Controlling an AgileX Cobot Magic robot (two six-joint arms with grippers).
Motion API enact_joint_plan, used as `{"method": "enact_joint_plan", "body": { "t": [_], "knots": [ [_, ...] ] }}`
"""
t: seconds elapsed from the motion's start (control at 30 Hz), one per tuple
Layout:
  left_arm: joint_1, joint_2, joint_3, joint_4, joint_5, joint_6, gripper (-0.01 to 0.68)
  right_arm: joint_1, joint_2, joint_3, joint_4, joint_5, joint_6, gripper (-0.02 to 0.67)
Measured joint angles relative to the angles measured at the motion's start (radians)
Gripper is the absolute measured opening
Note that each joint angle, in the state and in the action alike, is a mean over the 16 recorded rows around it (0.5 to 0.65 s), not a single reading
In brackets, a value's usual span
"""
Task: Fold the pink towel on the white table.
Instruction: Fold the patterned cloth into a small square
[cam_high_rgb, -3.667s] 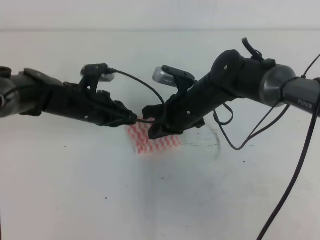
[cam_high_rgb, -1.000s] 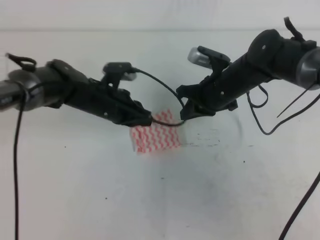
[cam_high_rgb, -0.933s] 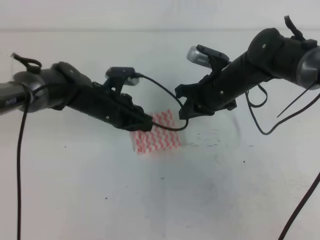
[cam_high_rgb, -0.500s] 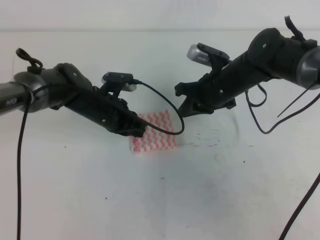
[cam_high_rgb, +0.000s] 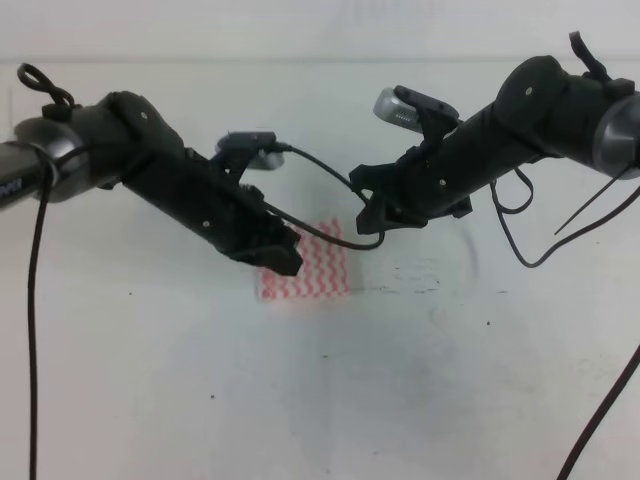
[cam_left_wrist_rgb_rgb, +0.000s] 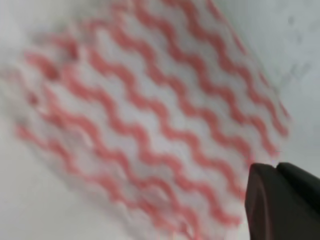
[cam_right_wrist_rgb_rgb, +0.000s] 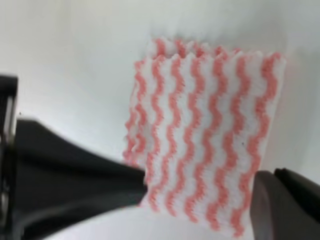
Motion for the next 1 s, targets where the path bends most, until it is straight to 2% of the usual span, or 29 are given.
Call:
{"method": "enact_joint_plan", "body": {
  "t": [0.23, 0.5, 0.77, 1.0],
  "knots": [
    [-0.001, -0.001, -0.009, 0.086, 0.052, -0.069, -0.002, 0.000, -0.002, 0.000, 0.006, 0.001, -0.005, -0.018],
    [-0.001, -0.002, -0.009, 0.154, -0.020, -0.110, -0.002, 0.000, -0.002, 0.000, 0.008, -0.008, -0.013, -0.018],
    [-0.007, -0.021, -0.010, 0.109, -0.116, -0.085, -0.003, -0.008, -0.001, 0.000, 0.000, -0.033, -0.018, -0.018],
    [-0.045, -0.015, -0.011, 0.056, -0.166, -0.051, -0.004, -0.026, -0.003, 0.000, -0.006, -0.042, -0.018, -0.018]
  ]
}}
